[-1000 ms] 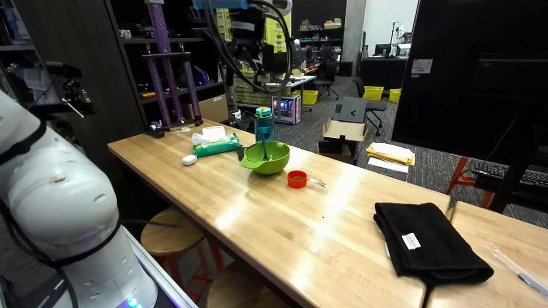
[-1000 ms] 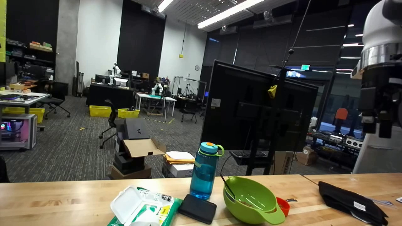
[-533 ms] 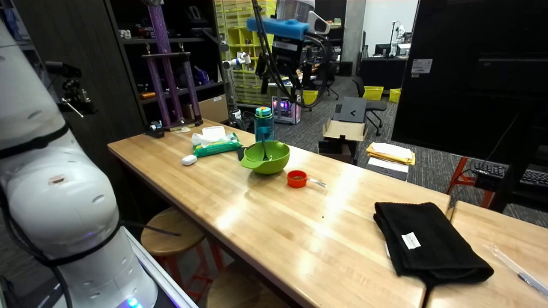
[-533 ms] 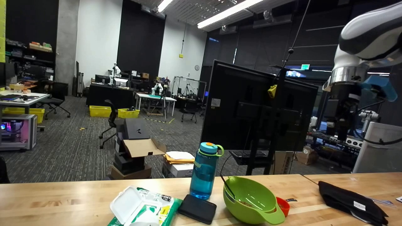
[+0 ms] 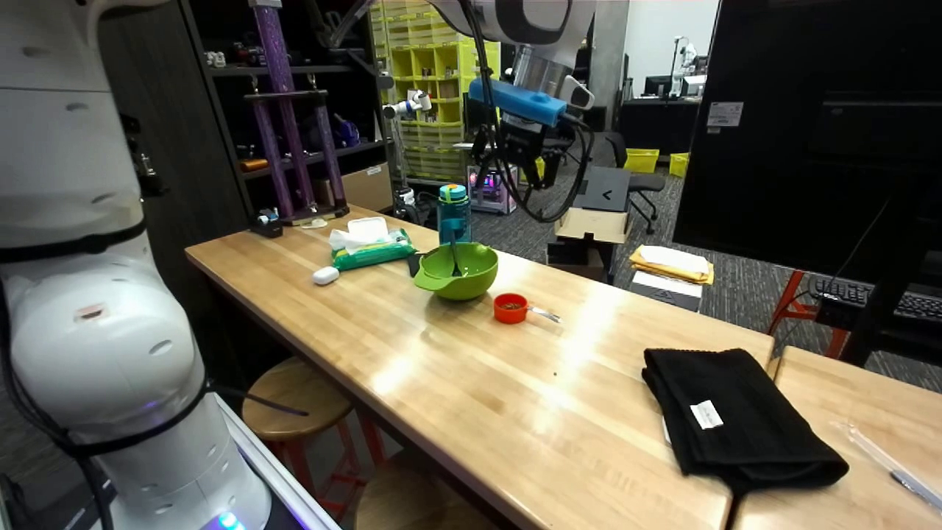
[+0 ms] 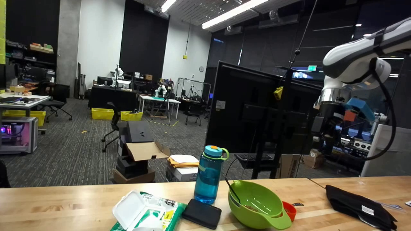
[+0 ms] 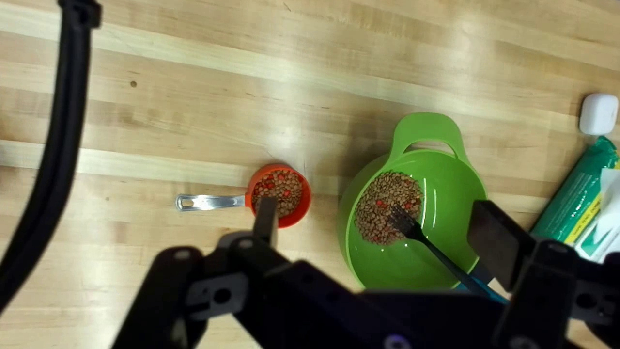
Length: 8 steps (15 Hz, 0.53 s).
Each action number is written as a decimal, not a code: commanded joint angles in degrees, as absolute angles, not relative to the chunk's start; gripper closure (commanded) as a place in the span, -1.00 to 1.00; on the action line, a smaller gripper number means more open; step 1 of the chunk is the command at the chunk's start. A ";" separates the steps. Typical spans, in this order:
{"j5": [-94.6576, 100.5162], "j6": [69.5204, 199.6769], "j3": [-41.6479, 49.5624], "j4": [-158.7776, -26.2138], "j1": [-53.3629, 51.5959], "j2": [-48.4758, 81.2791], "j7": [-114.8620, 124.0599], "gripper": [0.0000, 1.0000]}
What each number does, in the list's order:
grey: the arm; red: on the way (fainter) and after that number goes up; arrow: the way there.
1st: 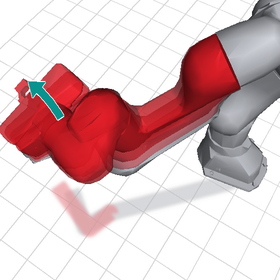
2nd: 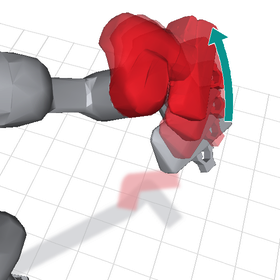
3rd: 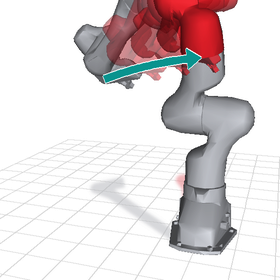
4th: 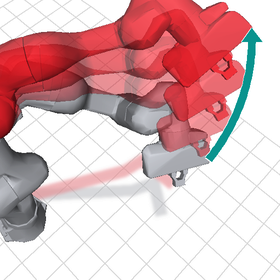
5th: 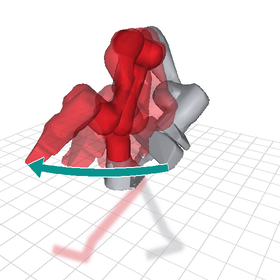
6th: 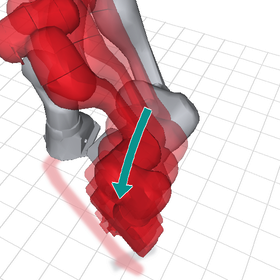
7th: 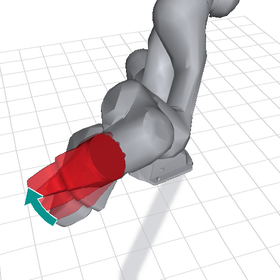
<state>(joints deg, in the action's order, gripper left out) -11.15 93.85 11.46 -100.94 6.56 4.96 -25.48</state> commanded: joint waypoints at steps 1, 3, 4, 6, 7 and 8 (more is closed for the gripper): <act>-14.20 95.96 10.25 -98.93 9.05 8.74 -27.25 -1.00; -15.68 98.15 9.98 -98.89 10.13 10.71 -28.45 -1.00; -16.35 99.36 9.78 -98.92 10.62 11.66 -28.88 -1.00; -17.25 101.87 9.33 -98.84 11.58 13.61 -30.26 -1.00; -17.55 103.02 9.06 -98.77 12.01 14.46 -30.90 -1.00; -17.55 104.29 8.82 -98.60 12.44 15.46 -31.37 -1.00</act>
